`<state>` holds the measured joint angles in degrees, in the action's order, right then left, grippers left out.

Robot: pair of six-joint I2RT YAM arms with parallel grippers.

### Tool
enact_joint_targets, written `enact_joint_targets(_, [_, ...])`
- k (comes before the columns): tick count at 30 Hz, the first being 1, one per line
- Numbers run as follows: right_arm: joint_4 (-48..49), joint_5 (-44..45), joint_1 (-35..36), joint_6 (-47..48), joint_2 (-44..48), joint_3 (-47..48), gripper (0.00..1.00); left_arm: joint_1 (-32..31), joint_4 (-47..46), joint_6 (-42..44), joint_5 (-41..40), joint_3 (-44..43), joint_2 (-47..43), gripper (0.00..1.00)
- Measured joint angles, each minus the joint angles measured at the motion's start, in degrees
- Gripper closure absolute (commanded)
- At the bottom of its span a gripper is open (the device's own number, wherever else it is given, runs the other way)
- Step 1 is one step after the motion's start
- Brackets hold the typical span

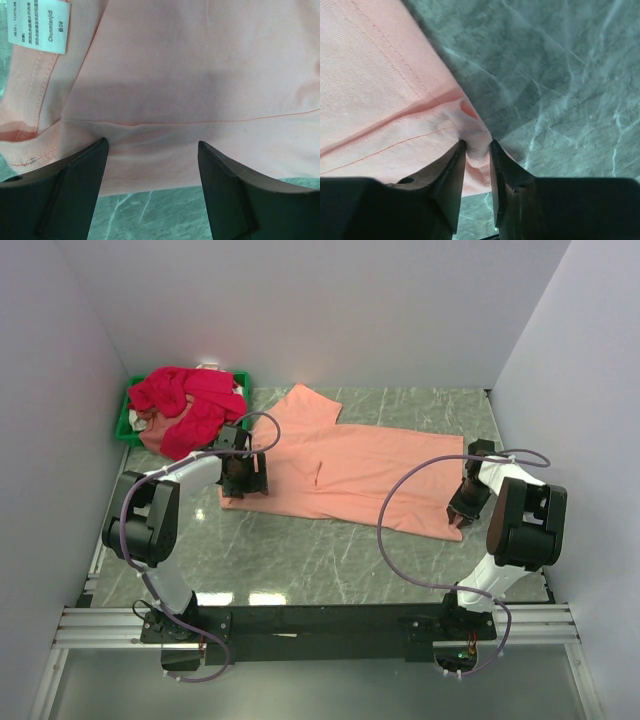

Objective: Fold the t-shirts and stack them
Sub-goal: Fold the tshirt

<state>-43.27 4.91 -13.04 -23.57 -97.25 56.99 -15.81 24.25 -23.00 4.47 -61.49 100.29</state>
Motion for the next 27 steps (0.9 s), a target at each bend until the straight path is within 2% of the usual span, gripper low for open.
enact_joint_targets(1, [0.07,-0.20,0.02,0.09,-0.07,0.04,0.74,0.04,-0.07,-0.04,0.00,0.11,-0.07,0.21])
enact_joint_targets(2, [0.13,-0.39,0.02,0.13,-0.11,0.07,0.84,0.07,-0.13,-0.04,0.00,0.13,-0.09,0.21])
enact_joint_targets(4, [0.09,-0.61,0.02,0.26,-0.26,0.24,0.96,0.07,-0.22,-0.02,-0.15,0.22,-0.17,0.21])
enact_joint_targets(6, [-0.52,-0.22,0.02,0.24,-0.55,0.70,1.00,0.04,-0.39,0.02,-0.55,0.52,-0.44,0.21])
enact_joint_targets(14, [-3.13,6.12,0.02,-1.01,-1.57,1.97,1.00,0.04,-0.26,1.27,-4.39,3.39,-2.91,0.21])
enact_joint_targets(22, [-3.96,10.36,0.02,-1.29,-1.60,1.92,1.00,-0.02,0.26,1.51,-4.57,7.80,-7.96,0.21])
enact_joint_targets(24, [-3.98,11.65,0.00,-1.31,-1.60,1.92,0.97,-0.02,0.85,1.75,-4.85,8.52,-9.57,0.21])
enact_joint_targets(27, [-4.33,12.96,-0.13,-1.77,-1.57,1.92,0.87,0.00,2.14,1.95,-5.99,8.83,-11.69,0.21])
